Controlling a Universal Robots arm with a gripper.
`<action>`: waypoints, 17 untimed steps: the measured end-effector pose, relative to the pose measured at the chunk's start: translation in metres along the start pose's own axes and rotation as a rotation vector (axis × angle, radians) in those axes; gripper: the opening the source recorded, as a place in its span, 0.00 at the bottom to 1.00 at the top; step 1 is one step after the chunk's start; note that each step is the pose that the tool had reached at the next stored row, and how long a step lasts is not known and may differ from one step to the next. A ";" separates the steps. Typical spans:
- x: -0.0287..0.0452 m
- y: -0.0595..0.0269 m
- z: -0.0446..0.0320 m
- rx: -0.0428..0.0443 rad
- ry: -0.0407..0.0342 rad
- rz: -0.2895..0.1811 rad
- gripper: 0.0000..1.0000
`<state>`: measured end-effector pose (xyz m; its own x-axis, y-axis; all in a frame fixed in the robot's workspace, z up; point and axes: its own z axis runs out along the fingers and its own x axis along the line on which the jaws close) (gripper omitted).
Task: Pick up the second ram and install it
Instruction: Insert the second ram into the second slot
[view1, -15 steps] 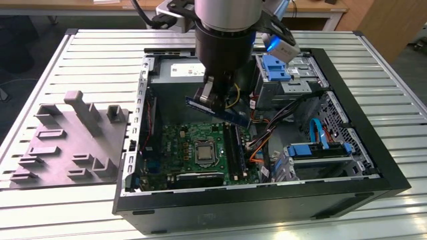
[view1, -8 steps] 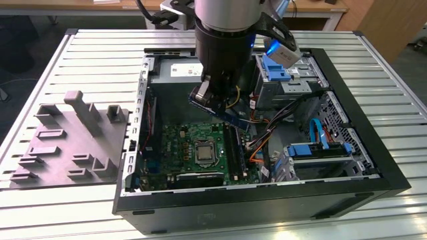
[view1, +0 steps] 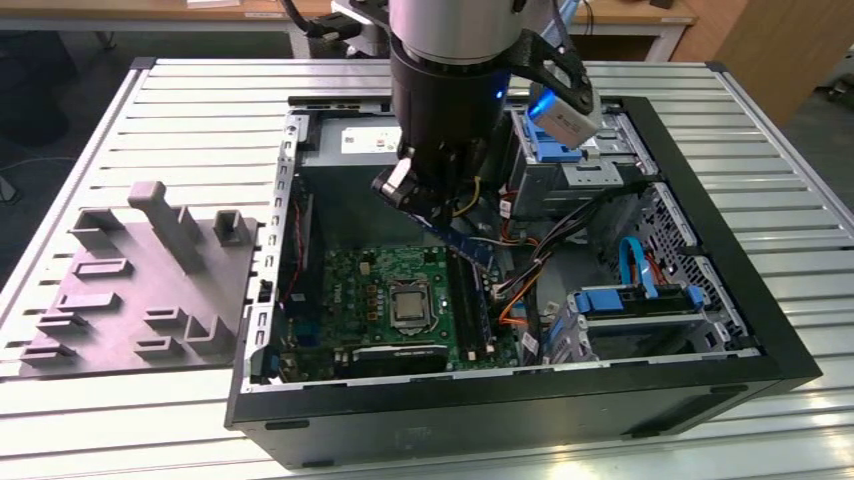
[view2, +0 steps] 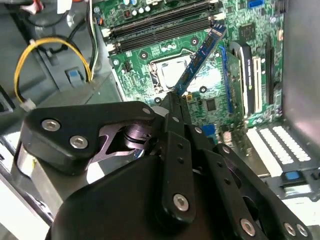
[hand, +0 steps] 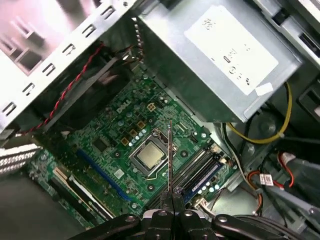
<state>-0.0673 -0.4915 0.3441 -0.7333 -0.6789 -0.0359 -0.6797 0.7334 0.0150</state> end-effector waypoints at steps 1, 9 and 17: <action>0.0000 0.0000 0.0000 0.0006 -0.0003 0.018 0.11; 0.0000 0.0000 0.0005 0.0058 -0.0025 0.163 0.11; 0.0000 0.0000 0.0009 0.0110 -0.0047 0.309 0.11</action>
<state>-0.0673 -0.4915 0.3432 -0.9050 -0.4239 -0.0360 -0.4246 0.9053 0.0152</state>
